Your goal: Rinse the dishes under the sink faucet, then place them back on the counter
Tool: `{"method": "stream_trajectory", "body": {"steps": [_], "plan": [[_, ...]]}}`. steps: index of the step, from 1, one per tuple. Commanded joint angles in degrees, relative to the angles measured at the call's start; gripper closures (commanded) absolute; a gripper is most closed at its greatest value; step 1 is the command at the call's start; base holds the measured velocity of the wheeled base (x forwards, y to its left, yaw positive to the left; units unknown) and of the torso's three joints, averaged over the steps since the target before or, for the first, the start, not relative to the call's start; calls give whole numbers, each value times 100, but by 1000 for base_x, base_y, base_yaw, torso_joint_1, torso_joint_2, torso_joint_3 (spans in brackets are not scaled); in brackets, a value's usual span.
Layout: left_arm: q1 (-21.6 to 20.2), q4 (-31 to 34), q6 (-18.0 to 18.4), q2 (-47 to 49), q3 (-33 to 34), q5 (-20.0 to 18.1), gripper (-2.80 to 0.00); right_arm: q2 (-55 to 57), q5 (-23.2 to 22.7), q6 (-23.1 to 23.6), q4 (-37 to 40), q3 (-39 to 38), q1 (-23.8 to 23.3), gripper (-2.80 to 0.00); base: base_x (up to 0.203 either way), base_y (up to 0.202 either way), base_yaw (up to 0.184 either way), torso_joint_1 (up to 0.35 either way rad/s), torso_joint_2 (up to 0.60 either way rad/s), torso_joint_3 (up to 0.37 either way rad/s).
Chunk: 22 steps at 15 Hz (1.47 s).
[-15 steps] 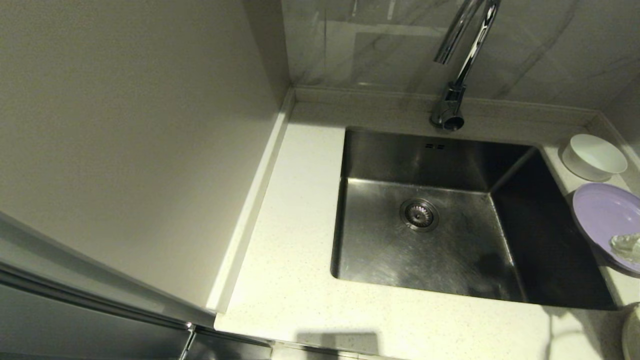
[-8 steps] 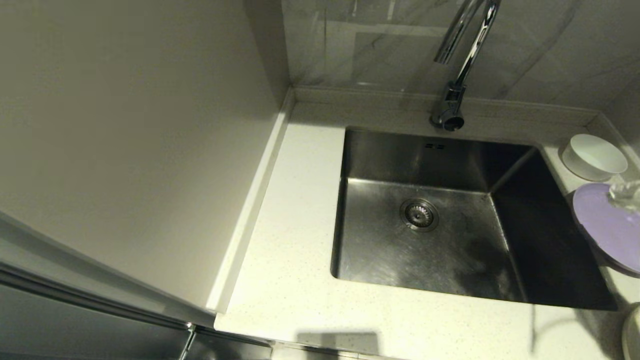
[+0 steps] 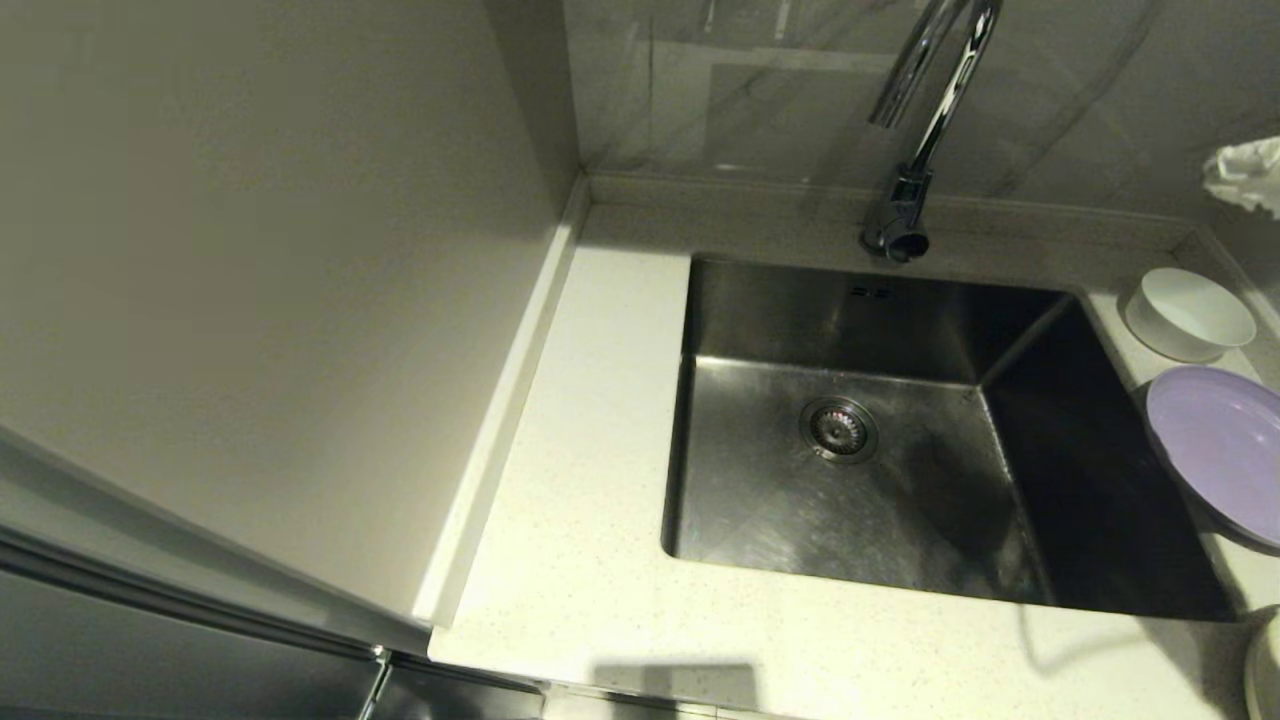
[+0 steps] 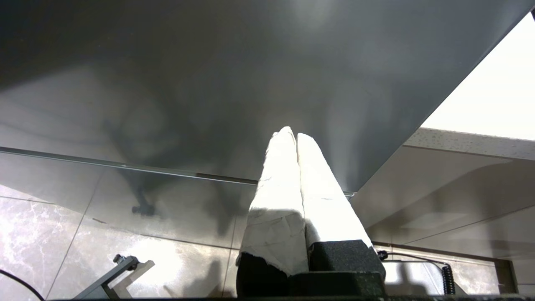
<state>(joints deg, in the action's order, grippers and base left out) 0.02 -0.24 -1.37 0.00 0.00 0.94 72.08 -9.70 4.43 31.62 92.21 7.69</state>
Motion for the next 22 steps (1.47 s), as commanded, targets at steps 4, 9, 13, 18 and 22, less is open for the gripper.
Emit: {"method": "stream_trajectory", "body": {"steps": [4,9,13,18,22], "plan": [[-2,-2,-4,-9,0,3,0,-1155,-184,-9,-3528,-1400,26,0,0,0,0,0,0,0],[-2,-2,-4,-9,0,3,0,-3180,-256,-648,-5044,-3839,-59,0,0,0,0,0,0,0],[-2,-2,-4,-9,0,3,0,-4727,26,-774,-5115,-5997,-109,0,0,0,0,0,0,0],[-2,-2,-4,-9,0,3,0,-5641,648,-774,-2995,-7329,-284,0,0,0,0,0,0,0],[-2,-2,-4,-9,0,3,0,-5677,743,-716,-2698,-8115,-311,0,0,0,0,0,0,0]]}}
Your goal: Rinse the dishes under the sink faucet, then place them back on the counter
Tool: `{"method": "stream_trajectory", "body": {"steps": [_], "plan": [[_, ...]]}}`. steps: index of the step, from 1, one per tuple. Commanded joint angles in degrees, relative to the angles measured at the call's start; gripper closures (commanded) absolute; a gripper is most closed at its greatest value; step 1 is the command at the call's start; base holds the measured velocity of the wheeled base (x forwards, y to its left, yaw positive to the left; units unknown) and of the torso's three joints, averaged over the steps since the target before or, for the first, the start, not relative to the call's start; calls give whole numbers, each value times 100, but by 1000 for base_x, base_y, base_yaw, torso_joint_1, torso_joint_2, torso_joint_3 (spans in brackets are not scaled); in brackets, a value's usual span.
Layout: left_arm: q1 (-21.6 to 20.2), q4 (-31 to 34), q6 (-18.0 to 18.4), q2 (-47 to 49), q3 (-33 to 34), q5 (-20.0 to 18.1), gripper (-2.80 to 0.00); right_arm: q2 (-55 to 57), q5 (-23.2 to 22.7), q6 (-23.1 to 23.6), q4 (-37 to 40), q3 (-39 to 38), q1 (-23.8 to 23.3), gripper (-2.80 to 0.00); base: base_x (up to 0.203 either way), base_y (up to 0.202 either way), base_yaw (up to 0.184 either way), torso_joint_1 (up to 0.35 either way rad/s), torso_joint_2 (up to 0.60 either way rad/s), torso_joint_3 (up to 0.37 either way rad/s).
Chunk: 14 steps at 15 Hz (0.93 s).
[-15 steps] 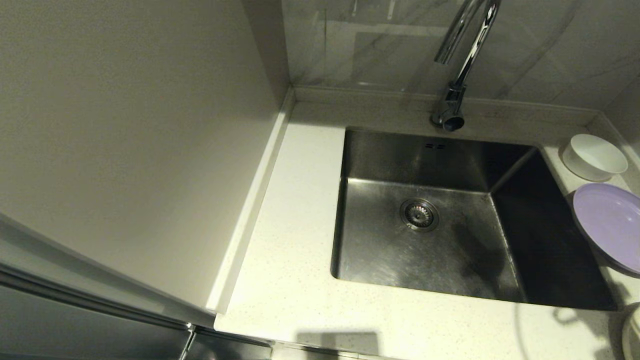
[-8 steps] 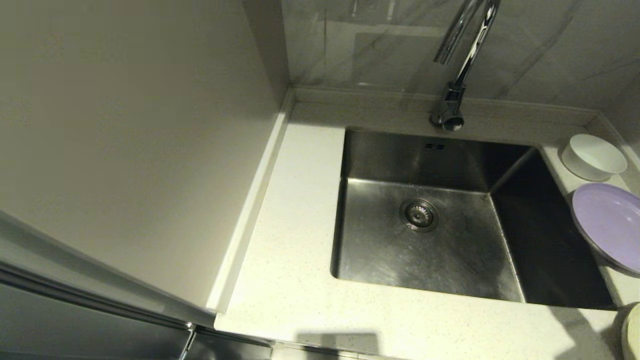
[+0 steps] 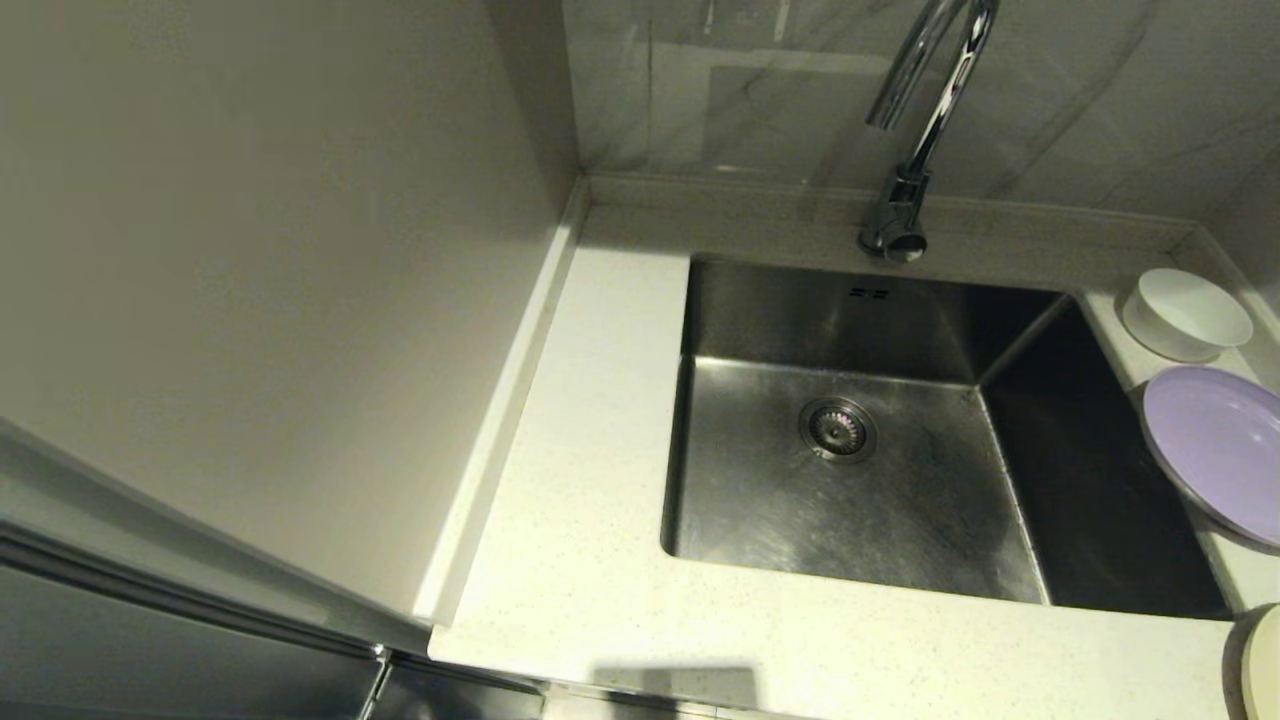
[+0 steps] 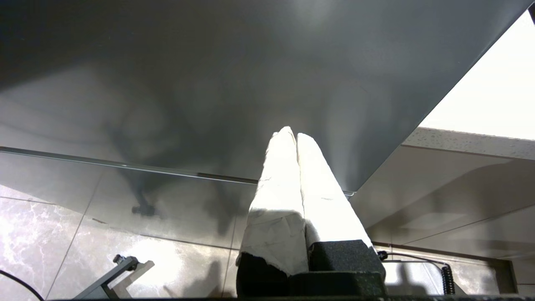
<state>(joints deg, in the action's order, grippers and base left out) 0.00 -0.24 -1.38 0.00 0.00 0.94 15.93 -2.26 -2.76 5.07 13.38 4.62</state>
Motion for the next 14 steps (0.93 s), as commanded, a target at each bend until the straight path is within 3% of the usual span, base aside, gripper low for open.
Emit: {"method": "stream_trajectory", "body": {"steps": [1,5,14], "plan": [[0,-2,-3,-9,0,3,0,-63,3,46,-288,-505,-5,0,0,0,0,0,0,0],[0,-2,-3,-9,0,3,0,-55,-65,324,-1499,-1346,-5,0,0,0,0,0,0,0],[0,-2,-3,-9,0,3,0,265,32,317,-718,-1250,-304,0,0,0,0,0,0,0]]}}
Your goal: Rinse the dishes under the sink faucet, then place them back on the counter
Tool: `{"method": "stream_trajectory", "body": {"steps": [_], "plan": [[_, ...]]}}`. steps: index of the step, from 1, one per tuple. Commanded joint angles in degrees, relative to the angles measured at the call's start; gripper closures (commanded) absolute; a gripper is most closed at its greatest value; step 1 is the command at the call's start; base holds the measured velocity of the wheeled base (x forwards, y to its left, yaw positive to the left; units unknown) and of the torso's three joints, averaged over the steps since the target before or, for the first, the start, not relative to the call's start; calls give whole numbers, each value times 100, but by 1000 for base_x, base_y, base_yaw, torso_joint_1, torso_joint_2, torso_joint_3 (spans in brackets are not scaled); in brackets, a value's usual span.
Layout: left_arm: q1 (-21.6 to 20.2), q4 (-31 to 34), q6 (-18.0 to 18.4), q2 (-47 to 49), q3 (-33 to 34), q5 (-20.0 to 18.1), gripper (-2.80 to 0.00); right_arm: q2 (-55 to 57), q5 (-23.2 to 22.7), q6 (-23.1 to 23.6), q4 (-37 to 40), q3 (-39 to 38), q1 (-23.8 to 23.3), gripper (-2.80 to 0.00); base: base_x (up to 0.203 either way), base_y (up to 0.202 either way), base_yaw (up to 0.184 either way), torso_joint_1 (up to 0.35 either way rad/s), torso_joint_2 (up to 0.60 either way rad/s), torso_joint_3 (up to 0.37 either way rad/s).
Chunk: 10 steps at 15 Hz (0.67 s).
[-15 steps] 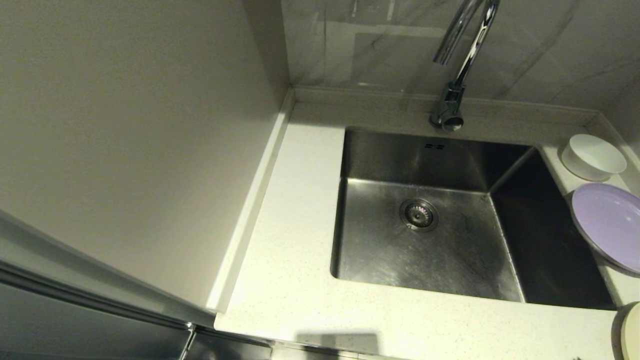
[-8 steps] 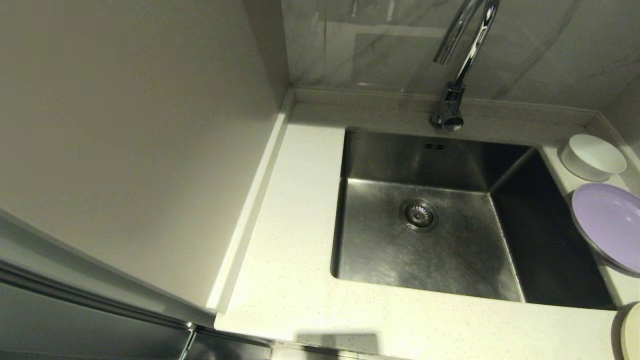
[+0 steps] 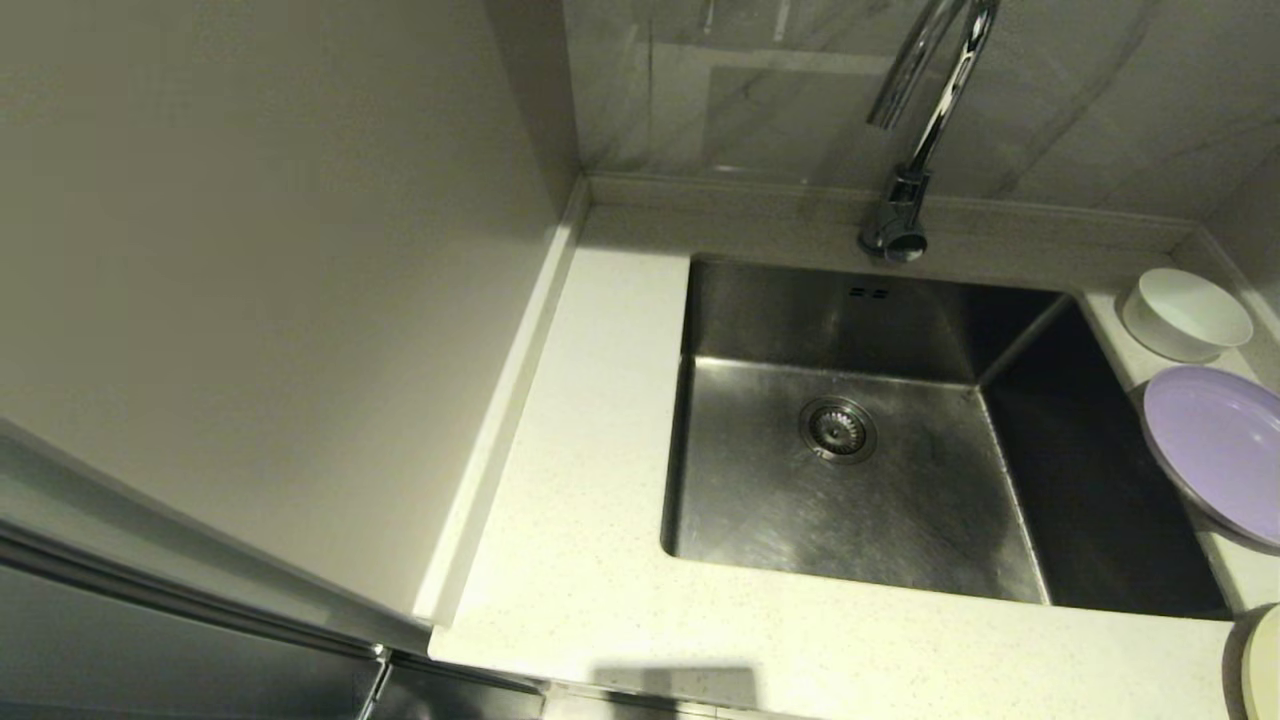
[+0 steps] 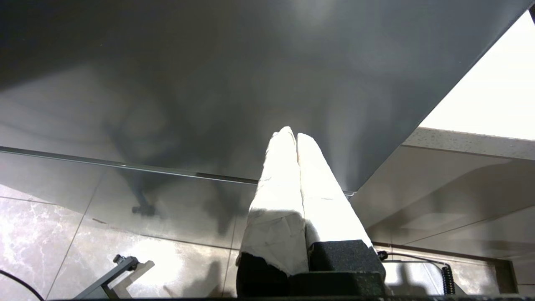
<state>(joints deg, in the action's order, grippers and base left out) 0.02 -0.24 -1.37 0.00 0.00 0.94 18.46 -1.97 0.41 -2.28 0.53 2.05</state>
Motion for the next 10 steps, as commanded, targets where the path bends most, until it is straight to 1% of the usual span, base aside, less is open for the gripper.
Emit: {"method": "stream_trajectory", "body": {"steps": [1,4,8,9,10], "plan": [[-2,-2,-4,-9,0,3,0,4,2,-5,31,39,-174,0,0,0,0,0,0,0],[-2,-2,-4,-9,0,3,0,-542,5,-43,55,40,-305,0,0,0,0,0,0,0],[-2,-2,-4,-9,0,3,0,-1731,13,-12,17,26,-218,0,0,0,0,0,0,0],[-2,-2,-4,-9,0,3,0,-1845,31,19,-106,-29,-209,0,0,0,0,0,0,0],[-2,-2,-4,-9,0,3,0,-1837,104,21,-41,-53,-205,0,0,0,0,0,0,0]]}}
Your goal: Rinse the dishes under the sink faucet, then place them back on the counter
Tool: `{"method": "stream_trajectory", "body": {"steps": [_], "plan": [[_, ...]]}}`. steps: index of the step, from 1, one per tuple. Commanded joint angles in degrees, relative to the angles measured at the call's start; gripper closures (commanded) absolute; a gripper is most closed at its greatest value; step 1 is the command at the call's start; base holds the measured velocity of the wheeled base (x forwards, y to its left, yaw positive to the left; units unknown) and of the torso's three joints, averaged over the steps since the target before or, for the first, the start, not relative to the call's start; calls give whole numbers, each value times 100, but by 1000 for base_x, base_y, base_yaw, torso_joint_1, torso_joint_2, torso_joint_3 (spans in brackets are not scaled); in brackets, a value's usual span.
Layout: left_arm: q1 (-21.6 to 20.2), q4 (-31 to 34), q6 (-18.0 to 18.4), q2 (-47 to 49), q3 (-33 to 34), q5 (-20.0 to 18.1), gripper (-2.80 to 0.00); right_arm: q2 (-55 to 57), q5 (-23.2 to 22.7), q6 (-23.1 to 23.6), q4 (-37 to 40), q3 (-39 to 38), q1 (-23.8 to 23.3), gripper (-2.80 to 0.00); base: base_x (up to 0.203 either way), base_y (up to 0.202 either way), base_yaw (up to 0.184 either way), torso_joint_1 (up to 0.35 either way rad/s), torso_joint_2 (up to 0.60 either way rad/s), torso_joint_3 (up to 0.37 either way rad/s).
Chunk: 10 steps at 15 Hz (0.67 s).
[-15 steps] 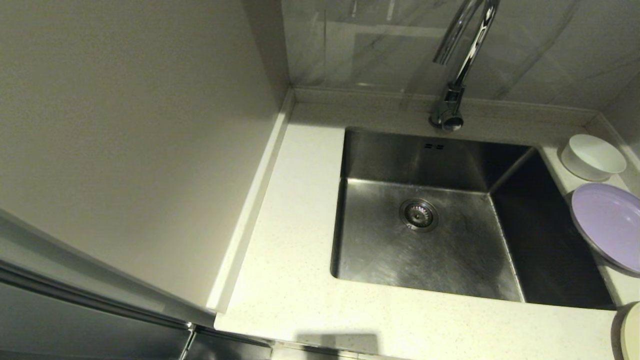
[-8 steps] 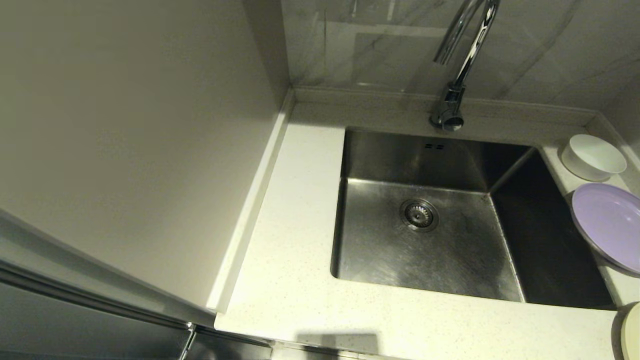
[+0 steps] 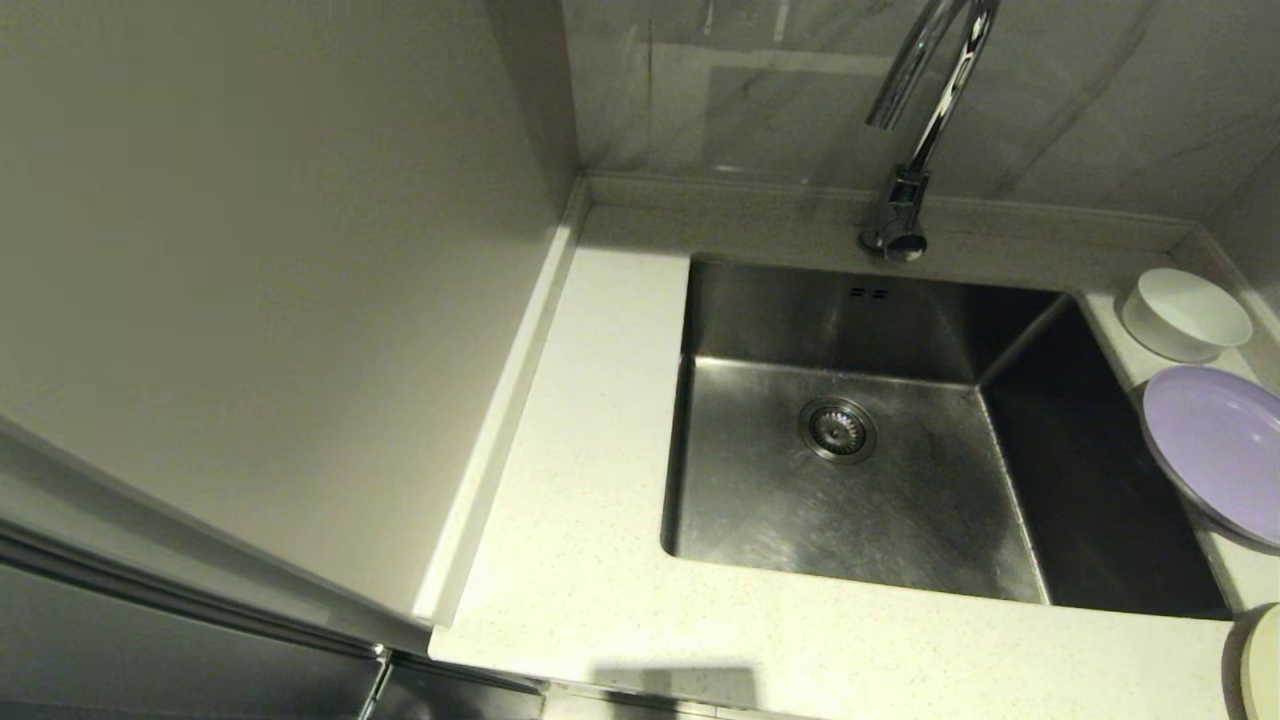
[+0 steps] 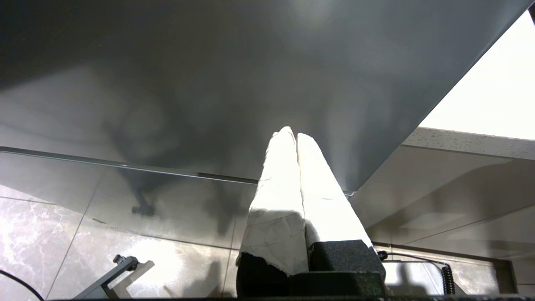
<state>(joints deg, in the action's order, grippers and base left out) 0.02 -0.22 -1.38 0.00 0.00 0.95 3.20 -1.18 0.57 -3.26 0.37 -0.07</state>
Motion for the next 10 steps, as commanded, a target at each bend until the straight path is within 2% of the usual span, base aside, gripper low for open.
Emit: {"method": "stream_trajectory", "body": {"steps": [1,10], "plan": [[-2,-4,-3,-9,0,2,0,-311,88,-4,323,-33,7,0,0,0,0,0,0,0],[-2,-4,-3,-9,0,2,0,-311,137,-57,427,-11,7,0,0,0,0,0,0,0]]}}
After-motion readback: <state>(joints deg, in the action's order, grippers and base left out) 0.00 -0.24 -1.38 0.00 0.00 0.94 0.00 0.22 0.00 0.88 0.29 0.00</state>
